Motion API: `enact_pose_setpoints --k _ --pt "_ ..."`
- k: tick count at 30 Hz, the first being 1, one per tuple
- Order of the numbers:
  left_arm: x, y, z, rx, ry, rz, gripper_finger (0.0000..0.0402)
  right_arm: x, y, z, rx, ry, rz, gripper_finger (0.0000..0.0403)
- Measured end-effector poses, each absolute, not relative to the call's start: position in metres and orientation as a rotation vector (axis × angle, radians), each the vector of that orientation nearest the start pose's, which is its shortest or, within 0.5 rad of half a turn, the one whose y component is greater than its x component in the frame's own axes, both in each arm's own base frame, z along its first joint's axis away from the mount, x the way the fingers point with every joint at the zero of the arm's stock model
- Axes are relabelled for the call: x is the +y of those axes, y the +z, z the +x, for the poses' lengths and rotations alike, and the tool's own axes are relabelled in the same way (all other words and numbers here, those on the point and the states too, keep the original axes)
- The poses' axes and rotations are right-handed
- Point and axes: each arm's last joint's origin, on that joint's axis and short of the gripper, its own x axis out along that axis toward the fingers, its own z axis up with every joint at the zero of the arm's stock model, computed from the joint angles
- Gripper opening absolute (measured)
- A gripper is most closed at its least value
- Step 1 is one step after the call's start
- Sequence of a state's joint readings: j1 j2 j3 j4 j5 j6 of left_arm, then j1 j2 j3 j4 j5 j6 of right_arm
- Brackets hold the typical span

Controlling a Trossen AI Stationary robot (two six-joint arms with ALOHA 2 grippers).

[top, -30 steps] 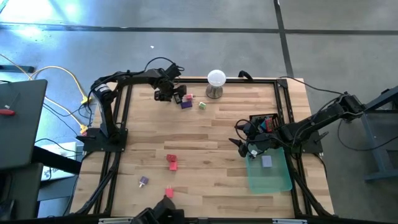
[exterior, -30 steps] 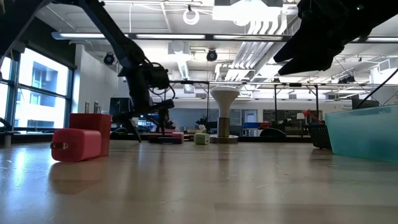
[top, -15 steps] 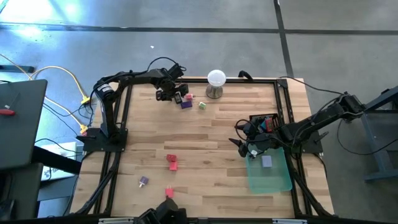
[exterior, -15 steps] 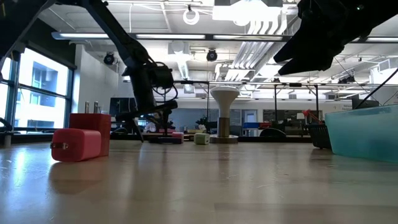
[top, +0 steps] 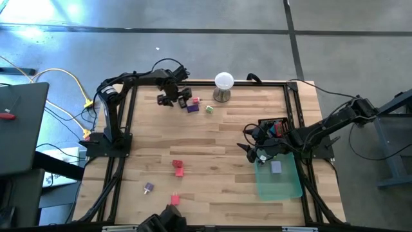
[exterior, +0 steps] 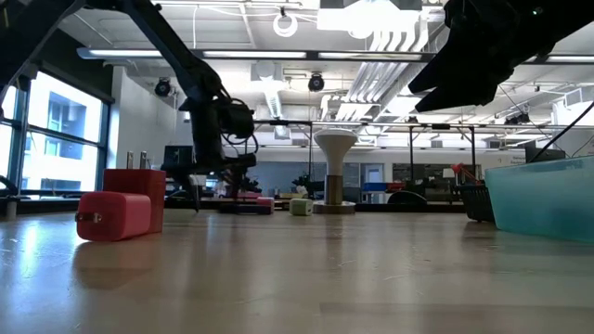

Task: Pick & Place Office items
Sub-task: Put the black digital clock into the black basket

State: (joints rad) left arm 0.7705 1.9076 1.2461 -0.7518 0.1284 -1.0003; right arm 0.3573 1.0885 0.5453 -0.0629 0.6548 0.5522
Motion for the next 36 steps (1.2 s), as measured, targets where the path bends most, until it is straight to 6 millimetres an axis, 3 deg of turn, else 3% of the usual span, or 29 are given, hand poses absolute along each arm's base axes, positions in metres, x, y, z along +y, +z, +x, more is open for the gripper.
enact_pose_setpoints --k 10,16,21,30,36 --pt "0.236 0.155 0.244 1.132 1.209 -1.422 0.0340 0.058 0.210 0.206 0.432 -0.422 0.241 0.0303" --pt "0.236 0.154 0.243 1.208 1.130 -1.284 0.0340 0.058 0.210 0.206 0.433 -0.422 0.241 0.0303" --pt "0.225 0.154 0.241 1.322 1.194 -1.184 0.0340 0.058 0.210 0.206 0.433 -0.422 0.241 0.0303" --pt "0.204 0.155 0.255 1.438 1.141 -0.922 0.0340 0.058 0.210 0.206 0.433 -0.422 0.241 0.0303" --pt "0.193 0.153 0.266 1.429 1.141 -0.863 0.0340 0.058 0.210 0.206 0.434 -0.417 0.245 0.0303"
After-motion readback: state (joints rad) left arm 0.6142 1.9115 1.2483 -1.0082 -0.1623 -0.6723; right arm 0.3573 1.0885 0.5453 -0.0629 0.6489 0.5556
